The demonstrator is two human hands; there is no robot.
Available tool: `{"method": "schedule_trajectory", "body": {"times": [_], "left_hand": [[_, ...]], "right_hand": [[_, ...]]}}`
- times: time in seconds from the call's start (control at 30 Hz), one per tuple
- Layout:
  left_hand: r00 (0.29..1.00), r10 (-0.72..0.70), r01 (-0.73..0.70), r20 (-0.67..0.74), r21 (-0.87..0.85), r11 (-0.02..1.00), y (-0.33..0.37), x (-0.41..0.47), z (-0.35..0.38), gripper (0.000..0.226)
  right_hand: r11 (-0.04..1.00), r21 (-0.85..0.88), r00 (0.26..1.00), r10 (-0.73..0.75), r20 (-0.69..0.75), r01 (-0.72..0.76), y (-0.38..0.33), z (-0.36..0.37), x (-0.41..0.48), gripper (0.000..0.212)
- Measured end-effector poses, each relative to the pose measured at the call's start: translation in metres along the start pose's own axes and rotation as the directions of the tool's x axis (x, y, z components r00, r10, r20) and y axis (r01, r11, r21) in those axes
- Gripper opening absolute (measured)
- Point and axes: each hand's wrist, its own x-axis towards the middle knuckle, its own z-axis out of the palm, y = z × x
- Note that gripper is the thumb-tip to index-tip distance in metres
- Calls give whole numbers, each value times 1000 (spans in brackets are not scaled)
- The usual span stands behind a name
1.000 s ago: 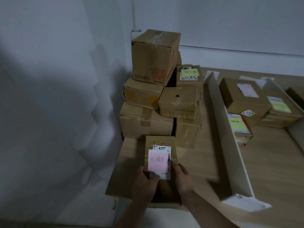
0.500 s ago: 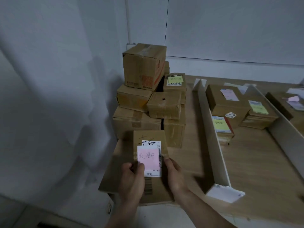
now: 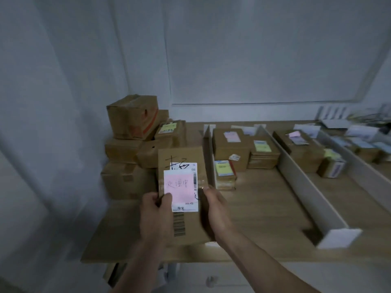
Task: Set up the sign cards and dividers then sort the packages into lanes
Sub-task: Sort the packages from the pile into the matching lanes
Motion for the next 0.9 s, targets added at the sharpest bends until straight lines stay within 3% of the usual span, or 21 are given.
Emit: {"method": "schedule_trajectory", "body": {"times": [0.27, 0.47, 0.57, 0.77, 0.9], "left_hand": [[972, 78, -80, 221, -1, 997, 58, -74, 108, 40], [914, 113, -109, 389, -33, 994, 91, -103, 197, 34], [887, 117, -108, 447, -44, 993, 106, -107, 249, 45], [803, 130, -116, 581, -62, 991, 137, -107, 357, 32], [736, 115, -118, 667, -41, 992, 158, -104, 422, 58]], "right_hand": [[996, 69, 987, -47, -155, 58, -25, -143, -17, 30], [998, 34, 955, -48, -294, 61, -39, -238, -4, 30], [996, 13, 934, -74, -350, 84, -43, -283, 14, 30], [997, -38, 877, -79, -474, 69, -54, -373, 69, 22], [995, -91, 866, -78, -494, 38, -66, -427, 103, 15]]}}
